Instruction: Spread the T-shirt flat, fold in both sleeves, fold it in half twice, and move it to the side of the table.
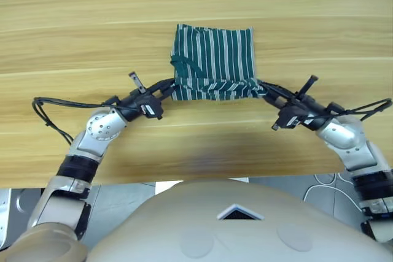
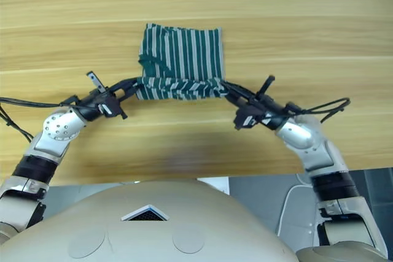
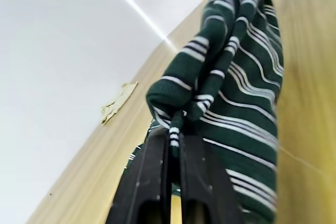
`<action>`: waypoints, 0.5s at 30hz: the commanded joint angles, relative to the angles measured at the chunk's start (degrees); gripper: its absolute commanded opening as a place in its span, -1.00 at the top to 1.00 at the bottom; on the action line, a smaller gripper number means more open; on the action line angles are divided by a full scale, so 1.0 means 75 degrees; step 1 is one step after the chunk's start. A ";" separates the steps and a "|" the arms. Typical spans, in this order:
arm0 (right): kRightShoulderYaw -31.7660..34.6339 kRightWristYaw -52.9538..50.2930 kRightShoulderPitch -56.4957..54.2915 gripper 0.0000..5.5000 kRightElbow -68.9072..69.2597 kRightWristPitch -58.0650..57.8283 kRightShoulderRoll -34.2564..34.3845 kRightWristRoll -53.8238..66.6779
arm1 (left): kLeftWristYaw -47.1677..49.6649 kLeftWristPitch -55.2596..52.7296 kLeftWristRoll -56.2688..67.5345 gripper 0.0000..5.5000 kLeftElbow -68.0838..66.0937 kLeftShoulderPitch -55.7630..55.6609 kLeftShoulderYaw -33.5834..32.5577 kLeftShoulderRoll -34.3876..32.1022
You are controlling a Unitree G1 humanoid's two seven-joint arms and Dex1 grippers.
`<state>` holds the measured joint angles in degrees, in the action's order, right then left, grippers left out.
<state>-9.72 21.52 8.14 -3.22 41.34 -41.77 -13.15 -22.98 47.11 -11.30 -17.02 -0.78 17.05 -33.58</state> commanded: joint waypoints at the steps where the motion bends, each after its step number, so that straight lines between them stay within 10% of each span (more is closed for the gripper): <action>1: 0.0199 -0.0259 -0.0779 0.94 -0.0719 -0.0280 0.0337 -0.0171 | 0.0280 -0.0220 -0.0590 0.98 -0.0612 -0.1084 -0.0149 0.0276; 15: -0.0442 -0.1204 -0.4003 0.94 -0.4532 -0.0556 0.1735 -0.1410 | 0.1352 -0.0041 -0.1846 0.98 -0.3939 -0.3164 0.0192 0.1069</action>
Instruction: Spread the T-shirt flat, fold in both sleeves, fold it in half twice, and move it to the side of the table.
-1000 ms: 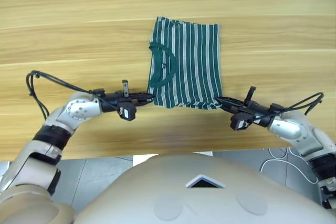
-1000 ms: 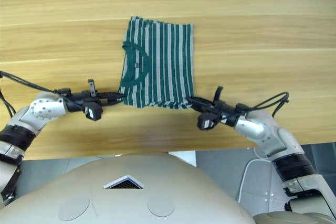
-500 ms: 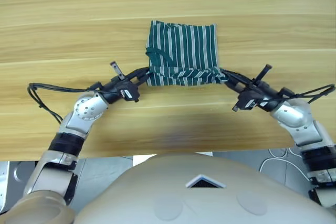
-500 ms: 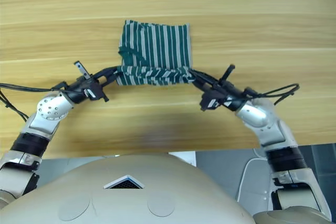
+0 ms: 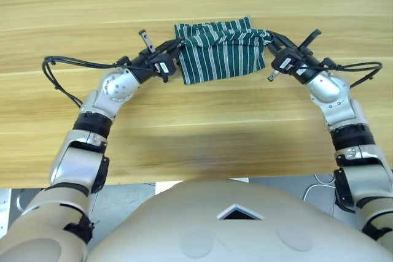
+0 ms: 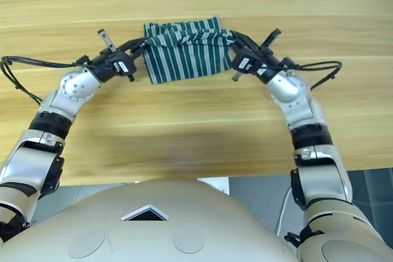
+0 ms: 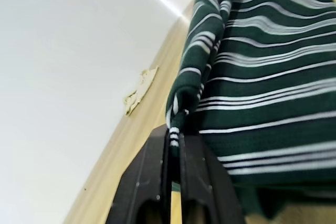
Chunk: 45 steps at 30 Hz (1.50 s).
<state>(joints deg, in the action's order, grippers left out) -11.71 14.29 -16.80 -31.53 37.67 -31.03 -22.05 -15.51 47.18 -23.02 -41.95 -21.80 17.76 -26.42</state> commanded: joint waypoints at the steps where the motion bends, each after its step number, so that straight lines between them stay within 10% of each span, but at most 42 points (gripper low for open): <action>1: -0.0248 -0.0327 -0.0877 0.94 -0.1052 -0.0084 0.0408 -0.0315 | 0.0452 -0.0044 -0.0327 0.98 -0.0826 -0.0487 0.0116 0.0207; 22: -0.0953 -0.2022 -0.3640 0.94 -0.5059 -0.0790 0.1996 -0.0933 | 0.1841 -0.0604 -0.0845 0.98 -0.3559 -0.2299 0.0396 0.0888; 38: -0.0862 -0.3114 -0.4394 -0.02 -0.5817 -0.1826 0.2654 -0.0841 | 0.2747 -0.1978 -0.0451 0.07 -0.4340 -0.2733 -0.0201 0.1164; 45: -0.1915 -0.4997 -0.3372 -0.02 -0.4221 -0.0736 0.2500 -0.2098 | 0.3213 -0.2849 0.0150 -0.03 -0.4630 -0.2560 -0.1001 0.0910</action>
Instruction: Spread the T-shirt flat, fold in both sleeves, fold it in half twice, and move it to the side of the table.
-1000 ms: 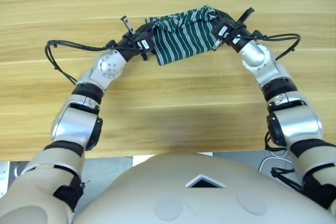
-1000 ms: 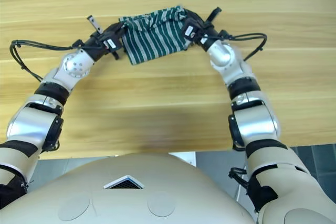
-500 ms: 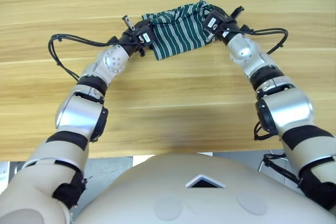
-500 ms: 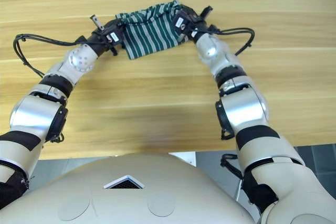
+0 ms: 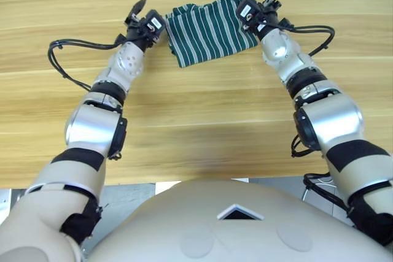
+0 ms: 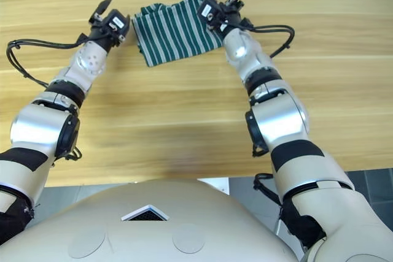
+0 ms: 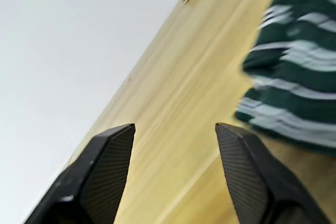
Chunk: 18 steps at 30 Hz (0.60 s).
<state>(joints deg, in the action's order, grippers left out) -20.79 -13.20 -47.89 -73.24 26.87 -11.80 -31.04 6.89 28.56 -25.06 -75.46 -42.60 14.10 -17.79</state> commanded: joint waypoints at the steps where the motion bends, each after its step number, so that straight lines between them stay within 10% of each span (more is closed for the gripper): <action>1: -0.0990 -0.1392 0.0957 -0.02 0.1631 0.0790 0.0032 -0.1156 | 0.0310 -0.0361 0.0585 -0.03 -0.0155 0.0322 -0.0708 -0.0309; 12: -0.2234 -0.0277 0.0092 -0.02 -0.0286 -0.0576 0.0826 -0.2153 | 0.0377 0.1193 0.1751 -0.03 0.0433 0.1109 -0.1902 -0.0224; 18: -0.2989 0.1954 0.1446 -0.02 0.1183 0.3743 -0.0366 -0.1499 | 0.0104 0.1920 0.1620 -0.03 0.0817 0.1402 -0.1665 0.0020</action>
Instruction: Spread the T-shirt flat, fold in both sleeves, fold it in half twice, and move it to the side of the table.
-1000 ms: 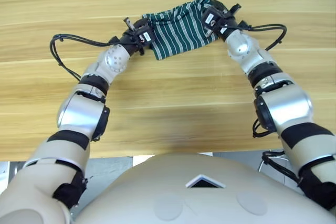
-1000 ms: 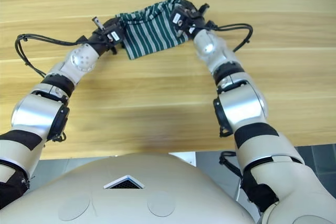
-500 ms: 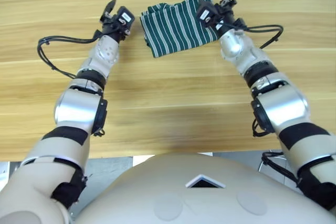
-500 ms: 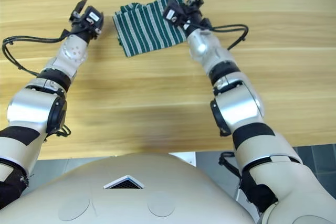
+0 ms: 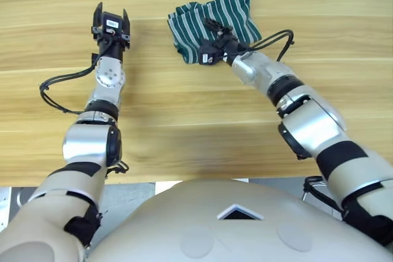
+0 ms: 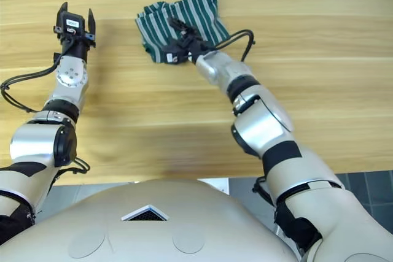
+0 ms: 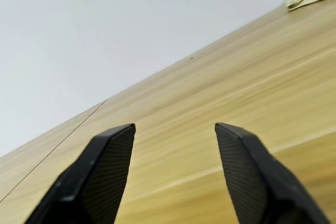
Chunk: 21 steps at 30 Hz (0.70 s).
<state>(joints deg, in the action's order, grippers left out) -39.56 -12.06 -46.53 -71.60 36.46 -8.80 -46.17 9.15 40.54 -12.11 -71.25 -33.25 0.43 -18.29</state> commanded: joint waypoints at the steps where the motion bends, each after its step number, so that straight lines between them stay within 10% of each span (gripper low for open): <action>1: -0.0483 0.2258 0.1644 -0.02 0.1576 0.3064 -0.1098 0.0994 | -0.0249 0.0426 -0.0086 -0.03 0.0321 0.0196 0.0176 0.0106; 9: 0.0184 0.3700 0.4396 -0.02 0.6834 0.1761 -0.1547 0.4707 | -0.0362 0.1068 -0.0031 -0.03 0.0818 0.0724 0.0222 -0.0024; 15: 0.0509 0.6523 0.4503 -0.02 0.6772 0.0115 -0.1594 0.7732 | -0.0394 0.1153 0.0419 -0.03 0.0957 0.0496 -0.0220 0.0013; 21: 0.1539 0.6464 0.2850 -0.02 0.3251 -0.1682 -0.0361 0.7350 | -0.0515 0.1193 0.0494 -0.03 0.1048 0.0634 -0.0265 0.0103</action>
<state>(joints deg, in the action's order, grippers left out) -30.78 38.62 -20.16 -38.91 28.04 -13.73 11.20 6.04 49.59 -8.70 -63.92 -28.18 -1.53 -17.68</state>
